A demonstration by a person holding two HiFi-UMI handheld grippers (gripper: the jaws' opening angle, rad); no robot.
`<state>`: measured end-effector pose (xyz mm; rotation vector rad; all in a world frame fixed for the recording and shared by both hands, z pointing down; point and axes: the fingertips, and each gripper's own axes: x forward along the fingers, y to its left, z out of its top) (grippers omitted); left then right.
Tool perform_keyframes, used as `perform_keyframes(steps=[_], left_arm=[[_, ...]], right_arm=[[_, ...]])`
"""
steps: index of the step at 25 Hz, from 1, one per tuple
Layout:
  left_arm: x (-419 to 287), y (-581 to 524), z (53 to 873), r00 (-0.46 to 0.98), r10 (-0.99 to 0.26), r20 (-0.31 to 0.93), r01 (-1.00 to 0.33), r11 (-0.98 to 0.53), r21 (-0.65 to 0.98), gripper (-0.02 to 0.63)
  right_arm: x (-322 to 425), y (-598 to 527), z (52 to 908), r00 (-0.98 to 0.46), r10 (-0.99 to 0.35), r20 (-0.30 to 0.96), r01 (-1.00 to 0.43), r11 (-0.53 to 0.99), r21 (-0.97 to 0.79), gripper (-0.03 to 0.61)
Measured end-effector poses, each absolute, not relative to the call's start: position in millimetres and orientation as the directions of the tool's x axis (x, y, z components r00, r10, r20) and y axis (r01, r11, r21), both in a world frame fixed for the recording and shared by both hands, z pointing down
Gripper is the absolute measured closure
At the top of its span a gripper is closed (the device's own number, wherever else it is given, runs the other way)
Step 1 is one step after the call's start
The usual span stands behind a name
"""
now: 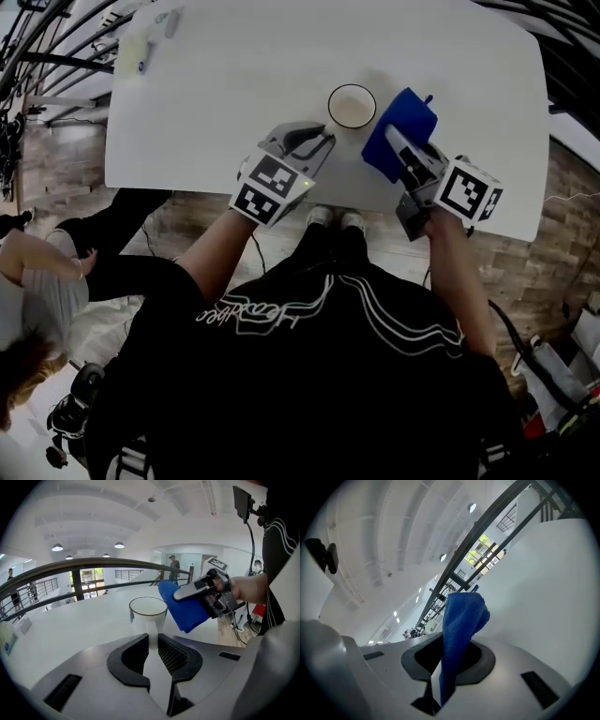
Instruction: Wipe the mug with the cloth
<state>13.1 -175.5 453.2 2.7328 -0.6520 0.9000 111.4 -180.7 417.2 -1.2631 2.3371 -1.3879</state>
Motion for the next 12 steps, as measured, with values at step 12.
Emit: perform_keyframes(steps=[12], left_arm=[[14.1,-176.6,452.1,0.706,-0.349,0.616,-0.458,-0.888,0.022,0.546]], right_arm=[[109.7,-201.0,421.2,-0.709,-0.644,0.288,-0.583,0.307,-0.752,0.525]])
